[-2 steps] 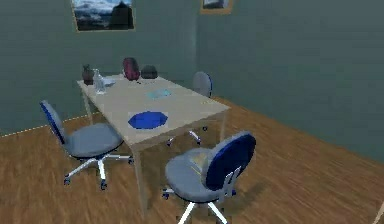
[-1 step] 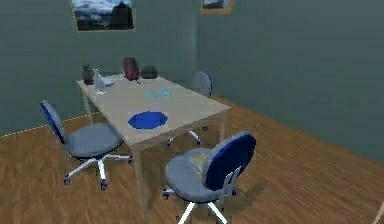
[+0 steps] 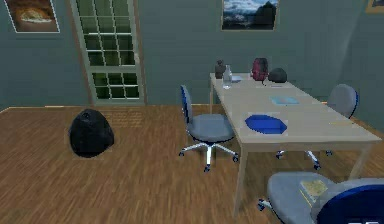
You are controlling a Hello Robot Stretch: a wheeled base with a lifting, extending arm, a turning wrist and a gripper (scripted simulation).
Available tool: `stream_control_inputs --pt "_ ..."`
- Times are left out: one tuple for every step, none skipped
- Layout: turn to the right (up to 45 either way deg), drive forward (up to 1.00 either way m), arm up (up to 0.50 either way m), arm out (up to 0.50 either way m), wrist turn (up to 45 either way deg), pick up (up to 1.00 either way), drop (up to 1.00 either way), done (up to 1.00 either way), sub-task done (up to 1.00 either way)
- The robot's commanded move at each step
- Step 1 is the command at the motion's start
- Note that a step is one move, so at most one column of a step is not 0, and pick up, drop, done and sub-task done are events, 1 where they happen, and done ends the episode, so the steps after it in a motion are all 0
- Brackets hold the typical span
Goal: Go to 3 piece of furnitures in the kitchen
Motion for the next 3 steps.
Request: stream_control_inputs --pt "0.0 0.30 0.00 0.00 0.0 0.00 0.00 0.00 0.00" --pt "24.0 0.00 0.00 0.00 0.0 0.00 0.00 0.00 0.00" --pt "0.0 0.00 0.00 0.00 0.0 0.00 0.00 0.00 1.00"
